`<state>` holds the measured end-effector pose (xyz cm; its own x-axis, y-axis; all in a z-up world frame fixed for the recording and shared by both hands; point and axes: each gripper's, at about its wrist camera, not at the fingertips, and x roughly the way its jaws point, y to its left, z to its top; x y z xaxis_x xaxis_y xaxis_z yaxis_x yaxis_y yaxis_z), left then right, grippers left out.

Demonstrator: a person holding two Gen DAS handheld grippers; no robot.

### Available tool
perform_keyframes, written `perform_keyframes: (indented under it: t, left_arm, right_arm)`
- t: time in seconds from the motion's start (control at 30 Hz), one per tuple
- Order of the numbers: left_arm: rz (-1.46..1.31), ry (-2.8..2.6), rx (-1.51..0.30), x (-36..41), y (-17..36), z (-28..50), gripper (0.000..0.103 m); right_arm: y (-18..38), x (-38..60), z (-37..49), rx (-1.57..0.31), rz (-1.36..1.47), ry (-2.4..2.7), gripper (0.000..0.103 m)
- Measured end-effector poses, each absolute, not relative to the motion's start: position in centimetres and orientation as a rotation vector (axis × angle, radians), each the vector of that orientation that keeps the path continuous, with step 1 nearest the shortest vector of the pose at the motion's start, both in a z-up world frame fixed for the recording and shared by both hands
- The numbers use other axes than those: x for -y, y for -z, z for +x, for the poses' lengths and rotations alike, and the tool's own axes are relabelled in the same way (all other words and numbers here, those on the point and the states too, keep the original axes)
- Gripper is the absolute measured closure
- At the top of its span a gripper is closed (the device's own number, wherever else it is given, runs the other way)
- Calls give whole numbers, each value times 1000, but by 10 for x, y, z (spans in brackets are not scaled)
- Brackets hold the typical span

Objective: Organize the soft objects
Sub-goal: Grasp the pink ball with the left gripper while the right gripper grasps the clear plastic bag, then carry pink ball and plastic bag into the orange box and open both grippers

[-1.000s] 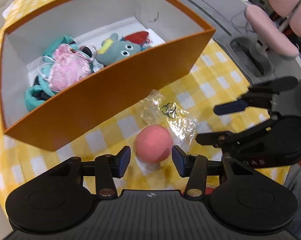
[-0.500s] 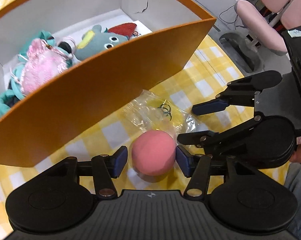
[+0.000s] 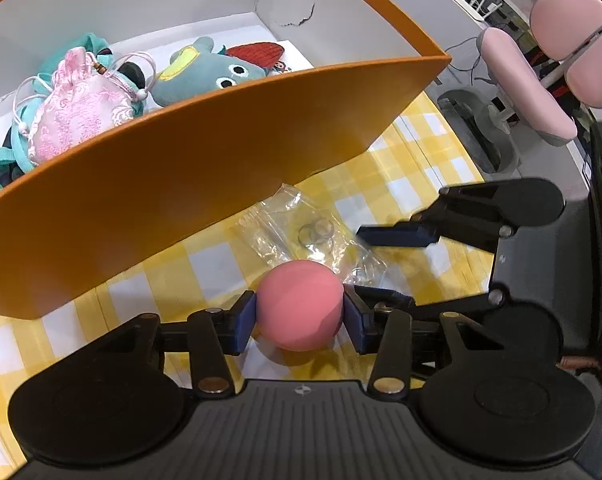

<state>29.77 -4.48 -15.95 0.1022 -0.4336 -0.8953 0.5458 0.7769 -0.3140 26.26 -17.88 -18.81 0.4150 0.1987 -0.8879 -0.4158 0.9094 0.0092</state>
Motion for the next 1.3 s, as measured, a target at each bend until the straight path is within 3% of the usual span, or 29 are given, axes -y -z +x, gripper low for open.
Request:
perform_keyframes:
  t: [0.13, 0.27, 0.9, 1.3]
  left_arm:
    - [102, 716, -1269, 44, 158, 296, 53]
    - [97, 696, -1255, 39, 155, 296, 54]
    - [133, 575, -1169, 22, 98, 257, 54]
    - [131, 577, -1089, 7, 34, 211, 54]
  right_arm:
    - [187, 172, 257, -1066, -251, -404, 90]
    - [187, 165, 251, -1056, -278, -412, 102]
    - [137, 213, 226, -1083, -90, -389, 103]
    - [44, 212, 169, -996, -48, -412, 103]
